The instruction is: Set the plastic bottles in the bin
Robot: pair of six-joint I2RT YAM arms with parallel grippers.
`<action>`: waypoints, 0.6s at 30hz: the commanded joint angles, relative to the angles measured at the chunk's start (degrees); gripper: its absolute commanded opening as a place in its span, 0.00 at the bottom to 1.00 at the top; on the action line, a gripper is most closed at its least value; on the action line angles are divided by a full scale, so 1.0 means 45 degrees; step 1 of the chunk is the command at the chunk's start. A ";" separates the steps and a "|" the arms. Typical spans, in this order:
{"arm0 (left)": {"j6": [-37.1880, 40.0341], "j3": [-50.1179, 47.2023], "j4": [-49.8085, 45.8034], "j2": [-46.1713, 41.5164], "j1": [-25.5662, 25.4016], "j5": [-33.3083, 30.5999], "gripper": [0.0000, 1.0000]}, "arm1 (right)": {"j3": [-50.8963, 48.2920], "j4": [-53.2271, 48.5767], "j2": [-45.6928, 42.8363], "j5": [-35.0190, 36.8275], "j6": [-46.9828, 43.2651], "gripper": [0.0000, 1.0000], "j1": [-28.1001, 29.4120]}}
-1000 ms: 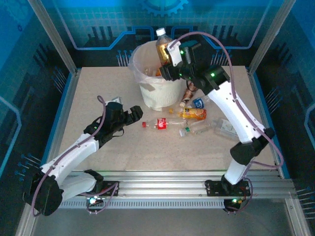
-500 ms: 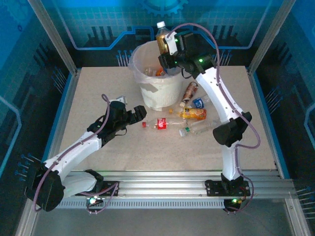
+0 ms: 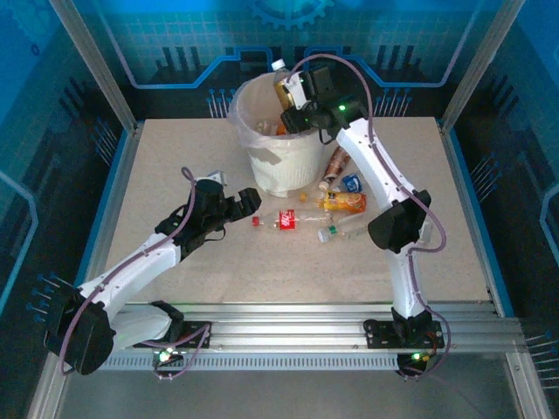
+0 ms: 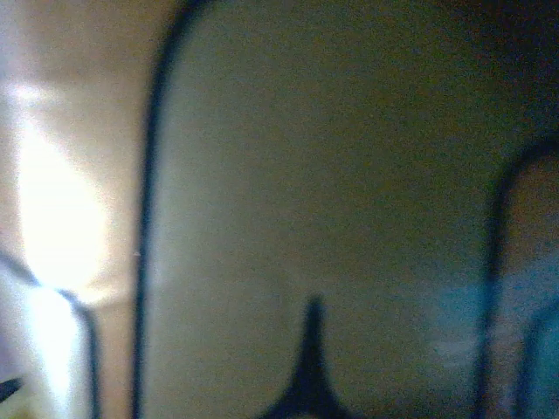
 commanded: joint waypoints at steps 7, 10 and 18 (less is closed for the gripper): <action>0.0512 0.0431 0.0126 -0.0022 -0.0140 0.0149 0.99 | 0.1112 -0.0735 0.1088 0.0958 -0.0837 0.80 -0.0100; 0.0617 0.0412 0.0078 -0.0007 -0.0139 0.0080 0.99 | 0.1249 -0.0747 0.1185 0.0973 -0.0877 0.91 -0.0101; 0.0645 0.0307 -0.0029 -0.0013 -0.0138 0.0026 0.99 | 0.1633 -0.0791 0.1074 0.0864 -0.0918 1.00 -0.0070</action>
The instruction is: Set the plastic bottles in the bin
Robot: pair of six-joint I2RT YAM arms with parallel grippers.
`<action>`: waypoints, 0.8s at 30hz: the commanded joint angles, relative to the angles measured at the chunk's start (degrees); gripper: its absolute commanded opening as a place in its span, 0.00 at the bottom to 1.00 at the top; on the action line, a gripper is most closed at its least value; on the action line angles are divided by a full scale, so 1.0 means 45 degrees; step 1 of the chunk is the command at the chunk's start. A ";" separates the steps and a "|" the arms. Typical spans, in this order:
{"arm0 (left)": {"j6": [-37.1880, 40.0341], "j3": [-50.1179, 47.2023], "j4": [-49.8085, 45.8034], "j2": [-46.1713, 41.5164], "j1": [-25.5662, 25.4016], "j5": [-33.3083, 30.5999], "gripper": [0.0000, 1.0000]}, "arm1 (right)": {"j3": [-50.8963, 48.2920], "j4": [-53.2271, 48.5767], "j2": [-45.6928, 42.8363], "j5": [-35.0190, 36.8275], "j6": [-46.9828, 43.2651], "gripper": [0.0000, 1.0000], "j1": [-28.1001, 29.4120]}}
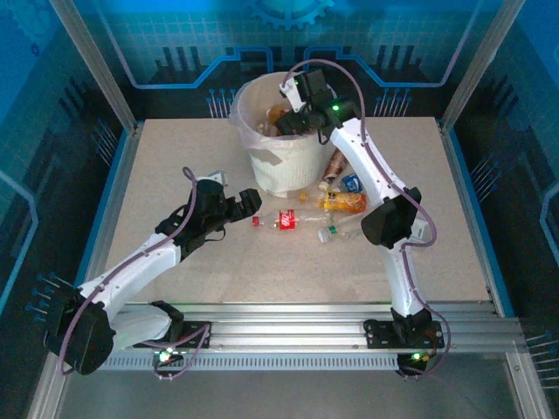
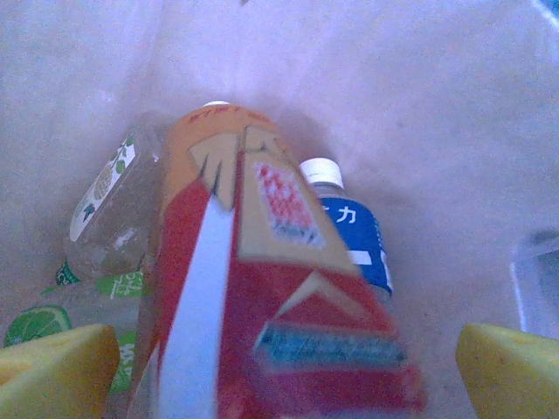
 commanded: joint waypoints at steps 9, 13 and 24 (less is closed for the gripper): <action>0.0033 -0.0039 -0.0011 0.0027 -0.0104 -0.0040 0.99 | 0.0902 -0.0519 -0.1042 -0.0062 0.0474 1.00 0.0250; 0.0631 -0.0217 0.0479 0.0083 -0.0092 0.0523 0.99 | 0.0885 -0.0729 -0.1767 -0.0374 0.1081 1.00 0.0260; 0.6362 0.0782 -0.0281 0.1479 -0.0846 0.1894 0.99 | -0.2679 -0.1086 -0.5322 0.0168 0.3467 1.00 -0.0094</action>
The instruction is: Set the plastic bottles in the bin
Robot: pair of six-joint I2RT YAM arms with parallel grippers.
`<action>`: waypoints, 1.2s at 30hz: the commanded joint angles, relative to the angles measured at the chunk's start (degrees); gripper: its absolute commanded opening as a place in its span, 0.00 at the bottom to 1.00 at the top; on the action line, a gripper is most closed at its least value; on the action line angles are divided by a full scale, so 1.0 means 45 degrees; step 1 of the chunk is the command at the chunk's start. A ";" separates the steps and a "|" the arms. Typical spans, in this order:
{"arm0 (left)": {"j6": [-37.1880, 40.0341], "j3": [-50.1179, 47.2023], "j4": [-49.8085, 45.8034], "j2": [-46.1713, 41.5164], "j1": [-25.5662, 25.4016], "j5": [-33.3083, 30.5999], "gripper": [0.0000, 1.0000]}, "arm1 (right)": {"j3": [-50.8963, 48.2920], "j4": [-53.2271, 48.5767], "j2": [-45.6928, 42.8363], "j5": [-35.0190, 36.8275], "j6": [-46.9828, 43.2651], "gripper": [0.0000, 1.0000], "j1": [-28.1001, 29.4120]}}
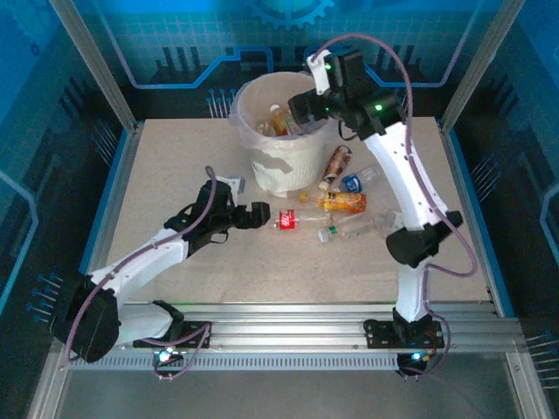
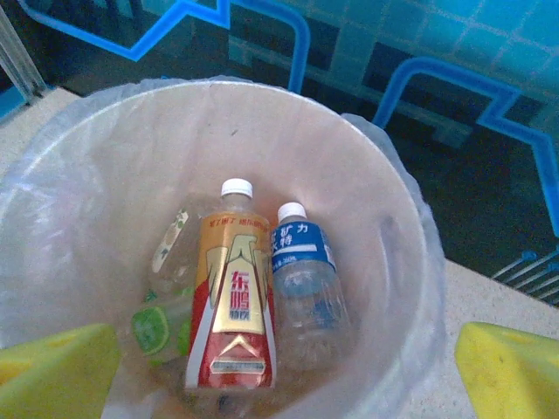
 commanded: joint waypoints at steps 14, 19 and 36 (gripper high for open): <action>0.7254 0.2657 -0.0500 0.3161 -0.3161 -0.1926 0.97 | -1.2028 0.0763 -0.7941 0.0044 0.4887 1.00 -0.3018; 0.8066 0.4041 -0.1385 0.4585 -0.3725 -0.2710 0.91 | -1.4295 0.0485 -0.9280 -0.1033 0.5258 1.00 -0.4932; 0.9586 0.7138 -0.2999 0.8123 -0.4059 -0.3747 0.78 | -1.5895 0.0466 -1.0086 -0.1967 0.5195 1.00 -0.6215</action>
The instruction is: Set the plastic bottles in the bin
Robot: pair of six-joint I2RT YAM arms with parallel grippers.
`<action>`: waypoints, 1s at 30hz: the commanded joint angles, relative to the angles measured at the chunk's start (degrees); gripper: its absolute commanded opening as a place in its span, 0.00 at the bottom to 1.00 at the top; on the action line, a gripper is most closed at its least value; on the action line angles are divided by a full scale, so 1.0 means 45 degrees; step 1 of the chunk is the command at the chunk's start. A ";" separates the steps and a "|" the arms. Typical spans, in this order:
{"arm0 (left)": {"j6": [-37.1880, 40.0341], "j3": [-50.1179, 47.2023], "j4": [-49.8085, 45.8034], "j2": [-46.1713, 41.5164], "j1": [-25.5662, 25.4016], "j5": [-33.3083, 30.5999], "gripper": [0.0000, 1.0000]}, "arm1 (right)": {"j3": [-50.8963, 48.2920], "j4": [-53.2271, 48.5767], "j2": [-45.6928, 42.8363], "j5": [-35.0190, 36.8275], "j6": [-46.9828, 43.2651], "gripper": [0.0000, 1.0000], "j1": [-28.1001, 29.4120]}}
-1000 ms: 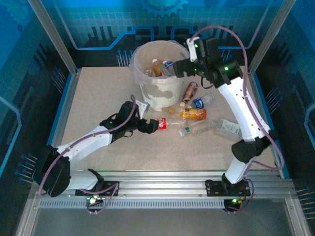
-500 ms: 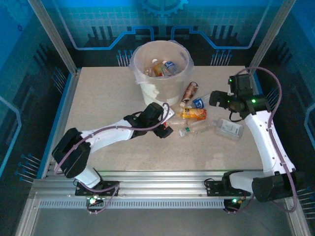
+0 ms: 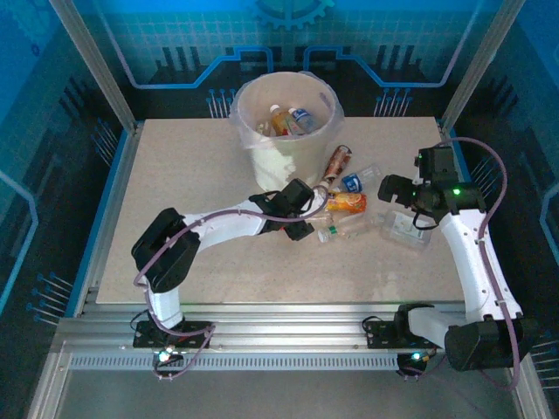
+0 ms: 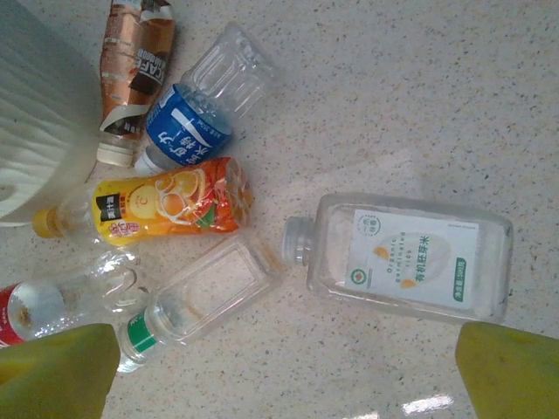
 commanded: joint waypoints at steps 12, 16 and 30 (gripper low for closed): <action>0.0711 0.0909 -0.1051 0.1188 -0.0066 -0.0734 0.71 | -0.0393 0.0289 0.0158 -0.0355 0.0284 1.00 -0.0211; 0.0749 0.0818 -0.1174 0.1327 -0.0066 -0.1088 0.66 | -0.0442 0.0371 0.0263 -0.0450 0.0340 1.00 -0.0210; 0.0920 -0.0734 -0.1689 0.0227 -0.0067 -0.1530 0.58 | -0.0501 0.0455 0.0495 -0.0575 0.0428 1.00 -0.0215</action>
